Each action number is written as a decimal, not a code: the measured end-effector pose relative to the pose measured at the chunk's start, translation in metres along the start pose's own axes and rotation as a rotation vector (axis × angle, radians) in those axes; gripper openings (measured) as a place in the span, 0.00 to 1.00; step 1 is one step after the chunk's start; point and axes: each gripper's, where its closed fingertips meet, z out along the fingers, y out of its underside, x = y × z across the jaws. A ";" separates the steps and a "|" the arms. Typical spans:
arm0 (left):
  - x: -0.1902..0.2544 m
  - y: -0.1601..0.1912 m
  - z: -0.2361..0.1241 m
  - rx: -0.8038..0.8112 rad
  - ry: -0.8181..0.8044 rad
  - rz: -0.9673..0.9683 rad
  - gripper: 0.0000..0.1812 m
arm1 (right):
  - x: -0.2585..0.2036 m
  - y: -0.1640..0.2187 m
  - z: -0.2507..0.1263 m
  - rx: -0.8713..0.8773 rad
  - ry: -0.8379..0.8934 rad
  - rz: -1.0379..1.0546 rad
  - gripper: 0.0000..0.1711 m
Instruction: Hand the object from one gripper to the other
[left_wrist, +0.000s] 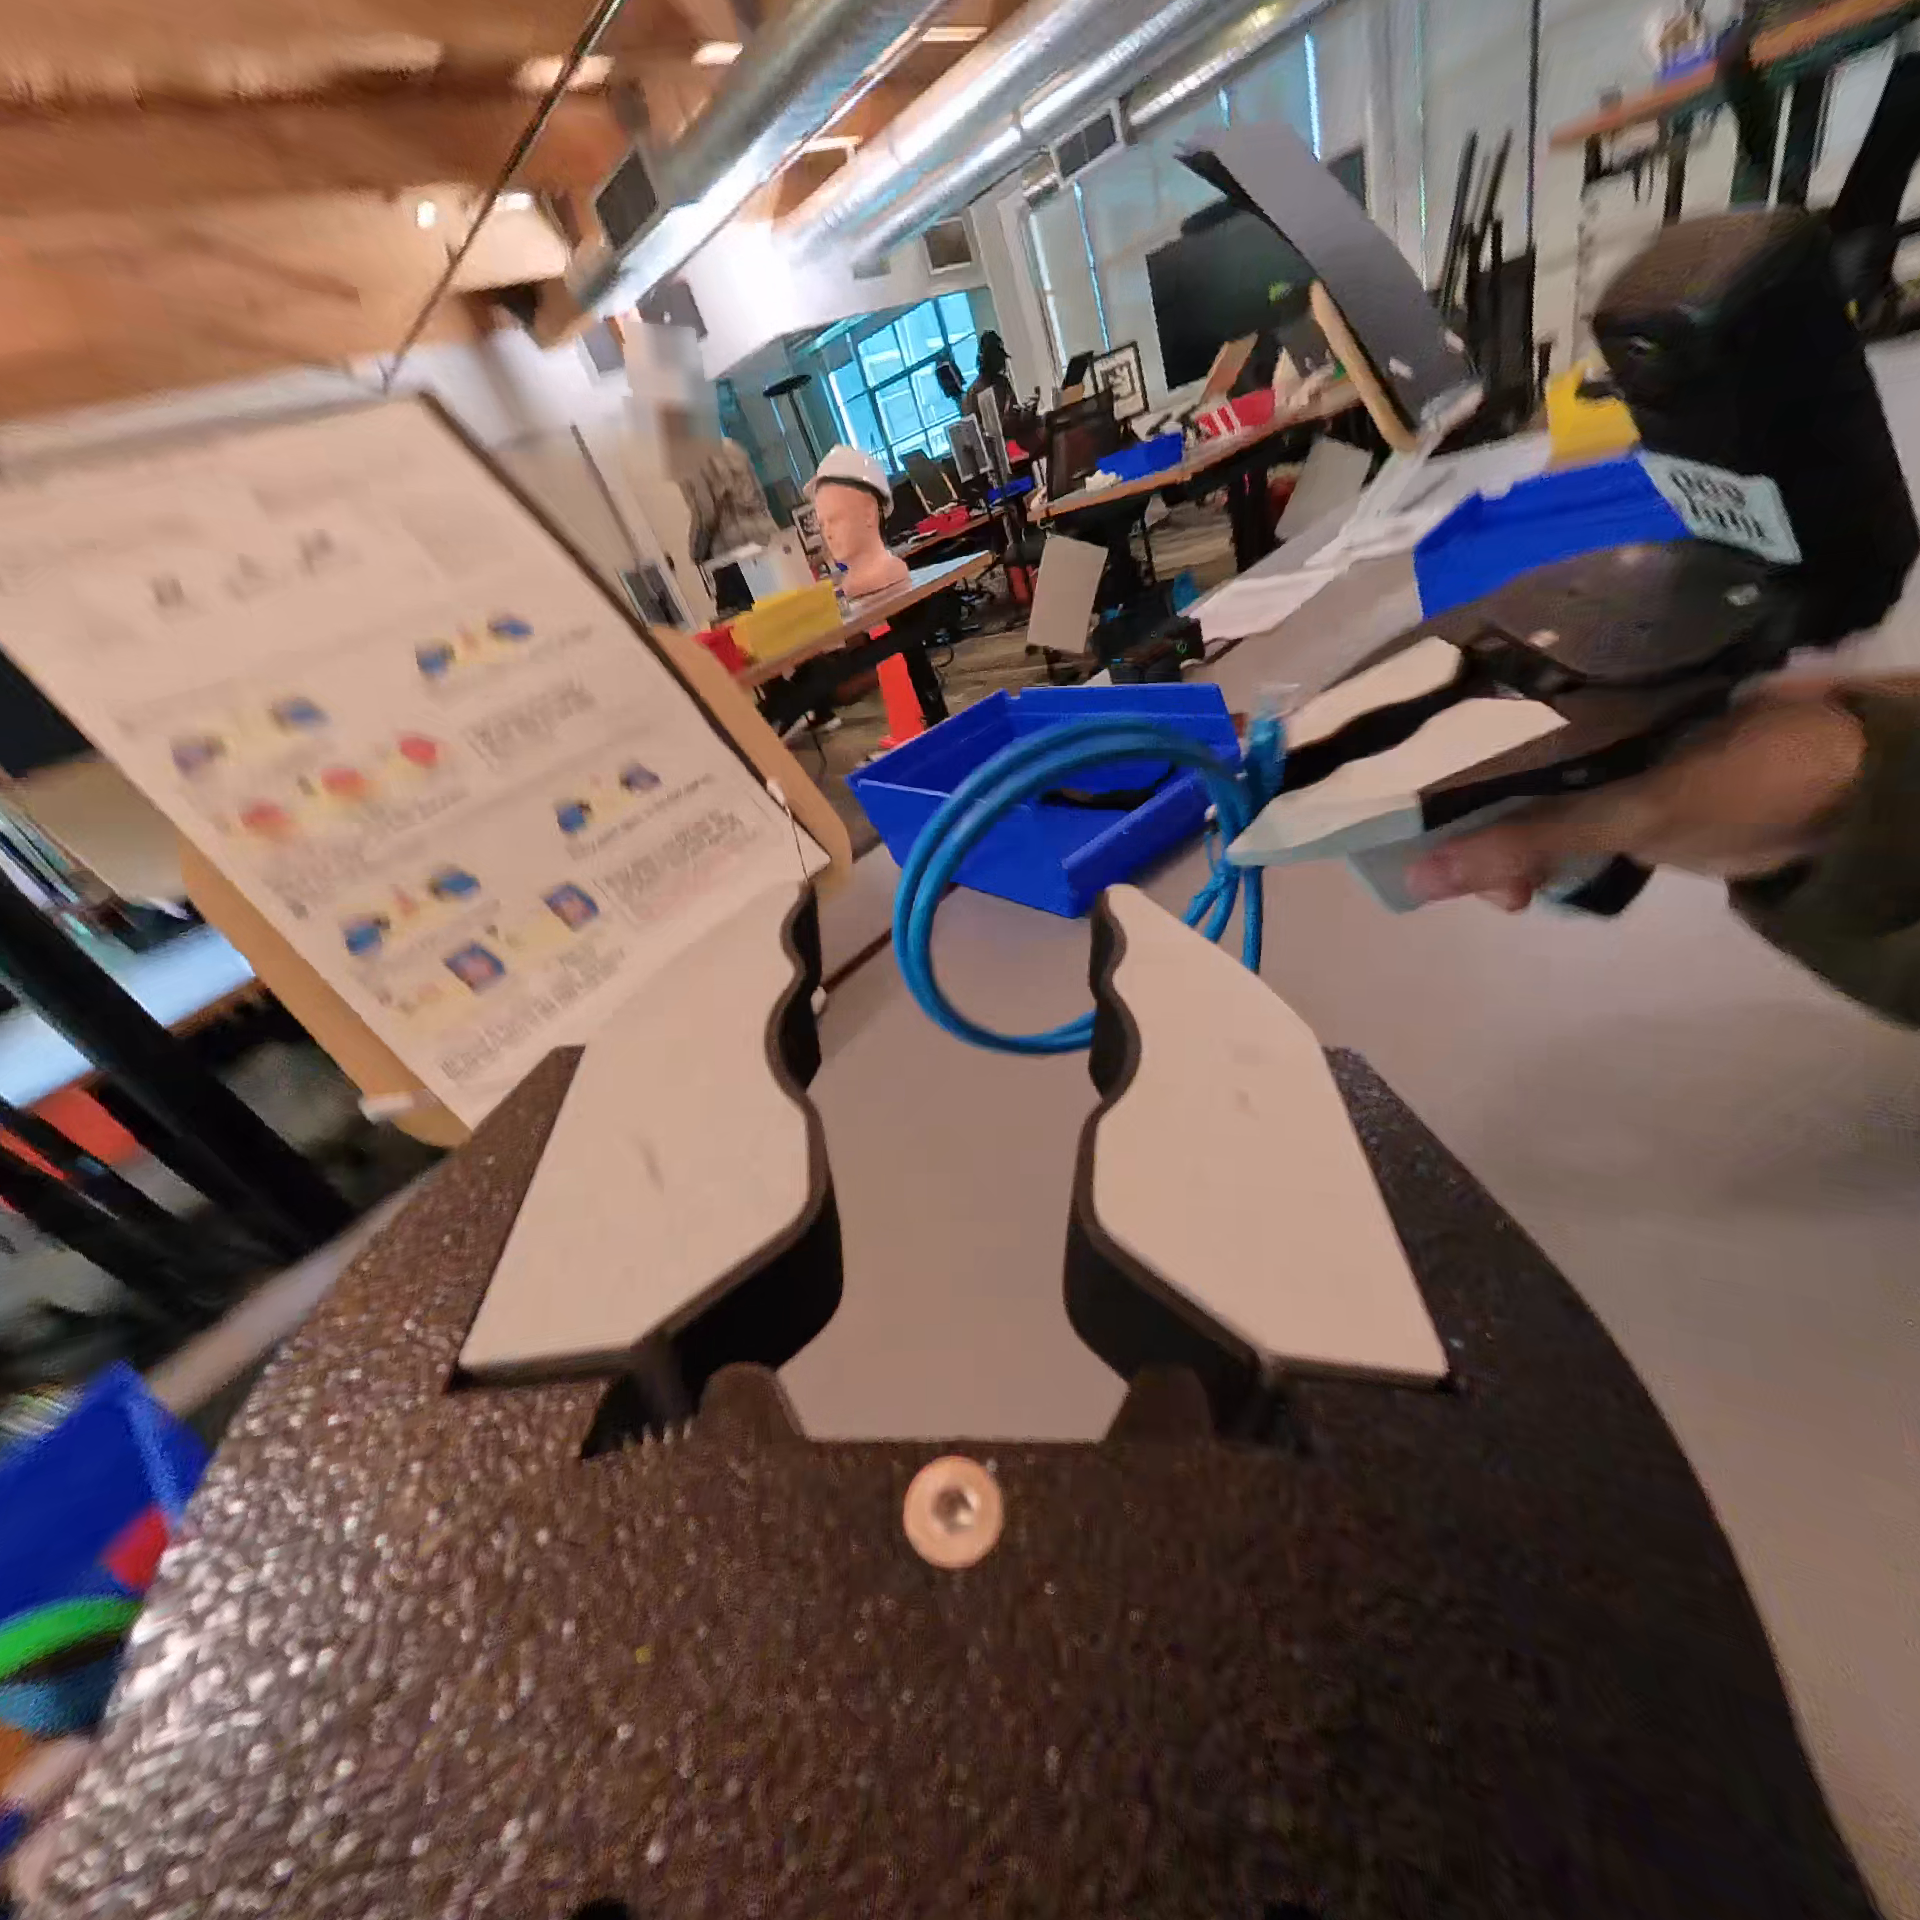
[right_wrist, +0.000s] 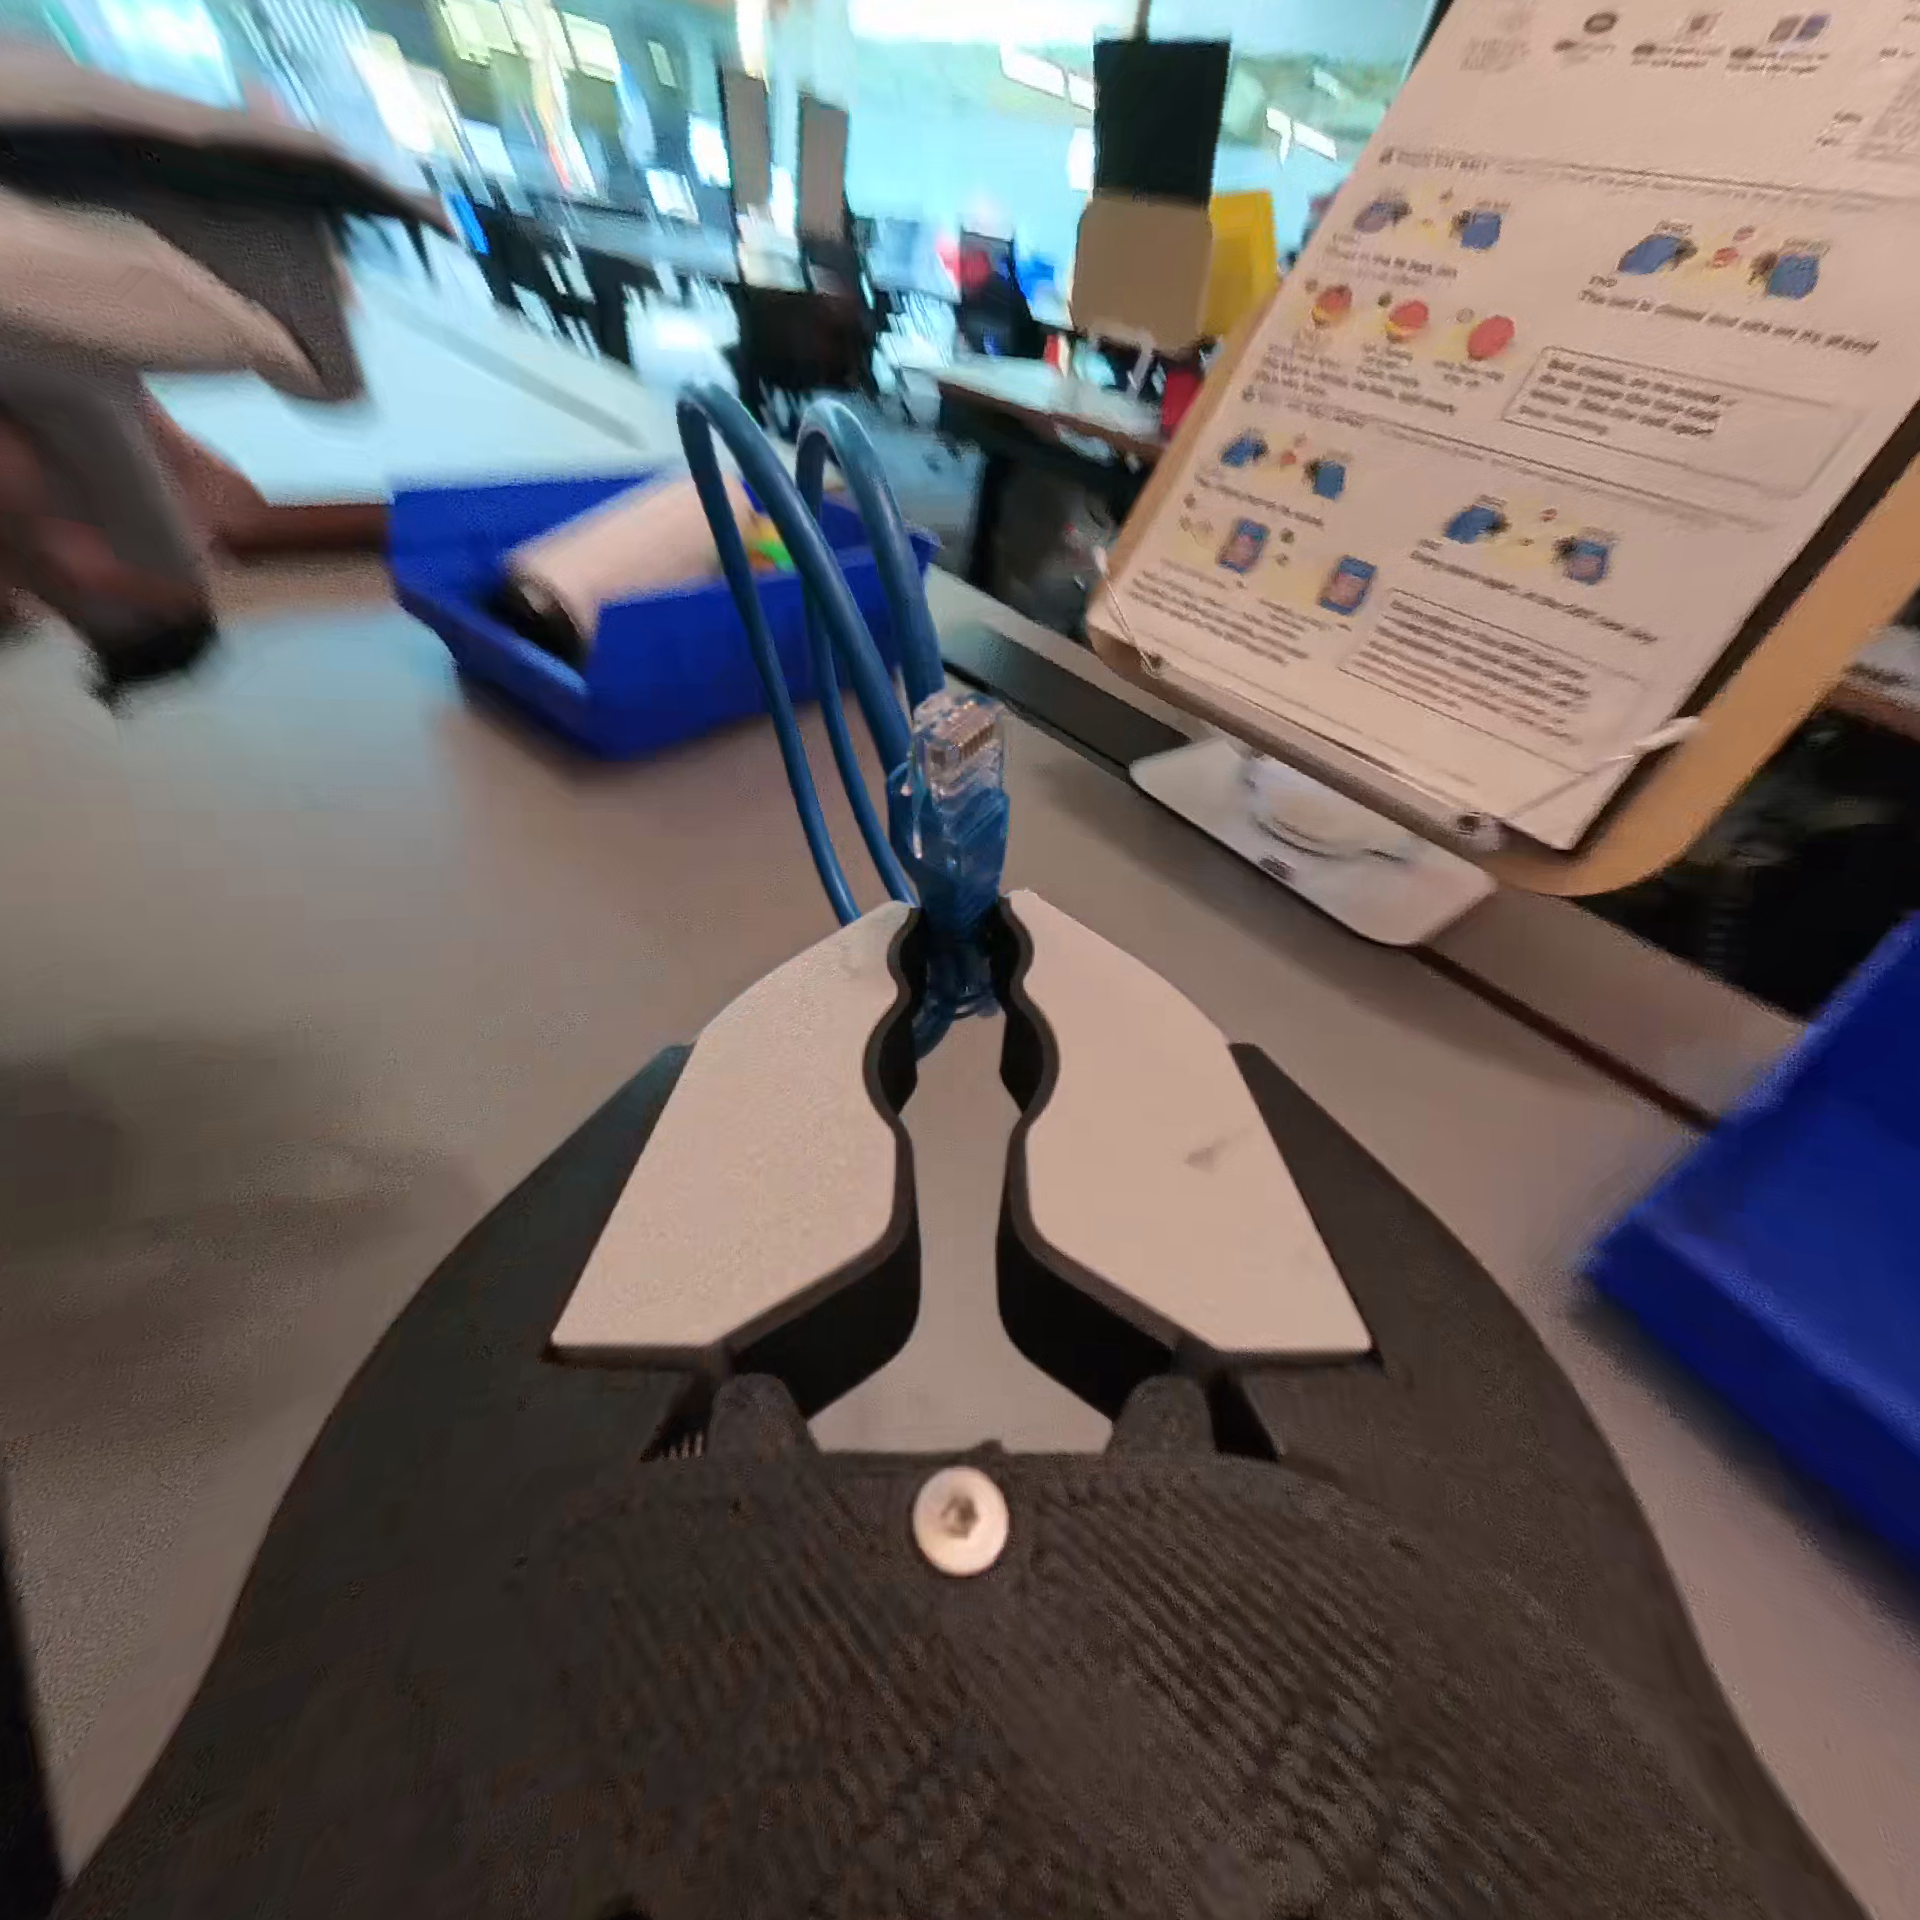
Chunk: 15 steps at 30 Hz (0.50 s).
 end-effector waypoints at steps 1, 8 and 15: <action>0.013 -0.006 0.001 -0.010 0.013 0.071 0.26 | 0.000 0.003 0.000 -0.050 0.029 -0.074 0.07; 0.058 0.028 0.037 -0.168 0.047 0.320 0.26 | -0.043 0.003 0.011 -0.112 -0.004 -0.309 0.07; 0.047 0.042 0.038 -0.188 0.027 0.354 0.12 | -0.054 0.003 0.011 -0.114 -0.050 -0.360 0.07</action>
